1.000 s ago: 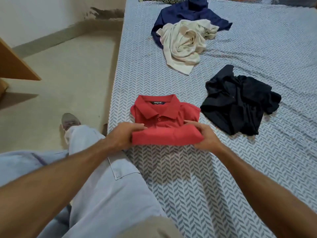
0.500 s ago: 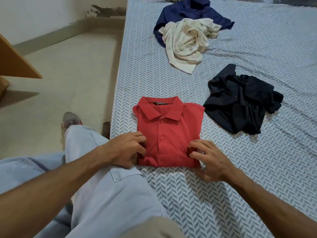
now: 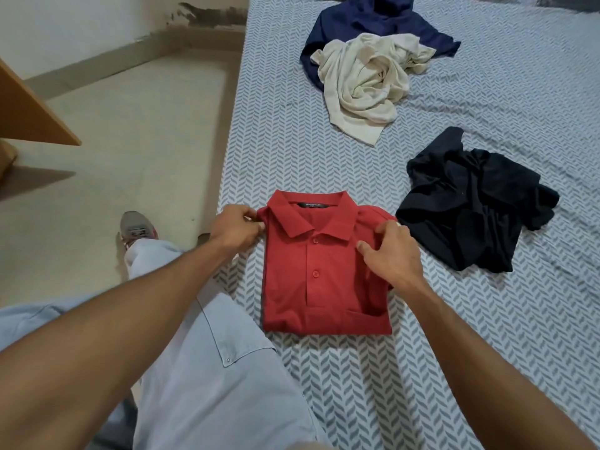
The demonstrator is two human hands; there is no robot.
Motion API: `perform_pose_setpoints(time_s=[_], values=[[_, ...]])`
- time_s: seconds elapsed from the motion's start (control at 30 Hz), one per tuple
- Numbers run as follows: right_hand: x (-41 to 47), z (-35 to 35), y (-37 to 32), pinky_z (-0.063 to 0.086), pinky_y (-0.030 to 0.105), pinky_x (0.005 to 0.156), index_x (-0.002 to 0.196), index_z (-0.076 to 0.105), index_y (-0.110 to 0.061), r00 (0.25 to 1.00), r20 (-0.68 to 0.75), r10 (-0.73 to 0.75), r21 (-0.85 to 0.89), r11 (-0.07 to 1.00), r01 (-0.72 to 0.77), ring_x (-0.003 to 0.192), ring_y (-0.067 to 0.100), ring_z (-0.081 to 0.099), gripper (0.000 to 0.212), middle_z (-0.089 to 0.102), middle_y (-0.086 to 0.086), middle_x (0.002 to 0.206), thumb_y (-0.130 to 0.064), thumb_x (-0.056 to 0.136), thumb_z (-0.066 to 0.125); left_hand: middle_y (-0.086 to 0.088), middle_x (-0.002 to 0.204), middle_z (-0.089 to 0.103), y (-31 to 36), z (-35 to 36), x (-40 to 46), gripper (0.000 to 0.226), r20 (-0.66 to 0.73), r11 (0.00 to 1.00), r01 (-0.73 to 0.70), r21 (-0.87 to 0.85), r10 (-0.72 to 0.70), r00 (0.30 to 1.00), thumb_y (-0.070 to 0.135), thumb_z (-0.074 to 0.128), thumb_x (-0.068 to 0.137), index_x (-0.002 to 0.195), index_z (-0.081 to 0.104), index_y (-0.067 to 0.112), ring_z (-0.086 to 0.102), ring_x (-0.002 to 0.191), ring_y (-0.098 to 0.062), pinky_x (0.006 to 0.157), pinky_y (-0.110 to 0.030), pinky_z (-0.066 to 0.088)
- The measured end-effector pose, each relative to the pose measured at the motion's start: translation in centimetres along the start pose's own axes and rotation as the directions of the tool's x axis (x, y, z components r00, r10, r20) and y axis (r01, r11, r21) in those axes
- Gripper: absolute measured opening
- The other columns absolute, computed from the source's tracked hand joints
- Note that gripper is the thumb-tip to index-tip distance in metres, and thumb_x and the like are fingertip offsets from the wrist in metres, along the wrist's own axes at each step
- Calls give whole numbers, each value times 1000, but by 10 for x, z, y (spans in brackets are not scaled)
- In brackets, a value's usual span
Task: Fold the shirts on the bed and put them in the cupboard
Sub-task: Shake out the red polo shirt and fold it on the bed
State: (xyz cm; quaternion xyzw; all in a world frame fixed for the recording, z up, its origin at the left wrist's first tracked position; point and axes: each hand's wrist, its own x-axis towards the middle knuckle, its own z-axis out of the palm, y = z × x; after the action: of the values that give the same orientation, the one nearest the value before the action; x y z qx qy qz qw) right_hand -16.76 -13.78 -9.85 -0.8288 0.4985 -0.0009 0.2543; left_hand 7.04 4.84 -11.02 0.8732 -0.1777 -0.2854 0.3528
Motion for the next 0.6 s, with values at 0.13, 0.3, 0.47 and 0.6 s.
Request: perform_pose_setpoints(time_s=[0.13, 0.3, 0.47, 0.6], values=[[1, 8, 10, 42, 38, 88, 110, 58, -24, 1000, -2, -6, -29, 1000, 6, 115, 29, 52, 31, 52, 5, 114, -43, 89, 70, 2, 83, 74, 12, 4, 17, 17, -9, 999, -29, 17, 29, 1000, 15, 71, 85, 77, 68, 30, 72, 81, -18, 80, -33, 59], [2, 8, 9, 40, 34, 74, 91, 60, -22, 998, -51, -46, -128, 991, 39, 102, 30, 57, 11, 54, 5, 103, -31, 93, 65, -2, 76, 71, 21, 2, 26, 25, -17, 999, -3, 36, 4, 1000, 3, 55, 89, 78, 61, 24, 69, 67, -22, 66, -38, 61], [-31, 26, -40, 49, 43, 70, 101, 61, -13, 899, -151, -411, -382, 863, 331, 90, 34, 57, 22, 60, 10, 100, -25, 84, 63, -10, 77, 72, 19, 4, 19, 11, -41, 997, 47, -58, -50, 998, 6, 64, 89, 95, 60, 15, 68, 59, -22, 51, -32, 56], [-70, 50, -99, 51, 39, 71, 95, 60, -18, 867, 50, -496, -249, 834, 492, 88, 31, 67, 40, 69, 5, 94, -57, 92, 51, -8, 72, 72, 16, 2, 14, 12, 42, 992, 54, -113, -49, 998, 14, 72, 88, 98, 65, 15, 66, 55, -17, 43, -23, 46]])
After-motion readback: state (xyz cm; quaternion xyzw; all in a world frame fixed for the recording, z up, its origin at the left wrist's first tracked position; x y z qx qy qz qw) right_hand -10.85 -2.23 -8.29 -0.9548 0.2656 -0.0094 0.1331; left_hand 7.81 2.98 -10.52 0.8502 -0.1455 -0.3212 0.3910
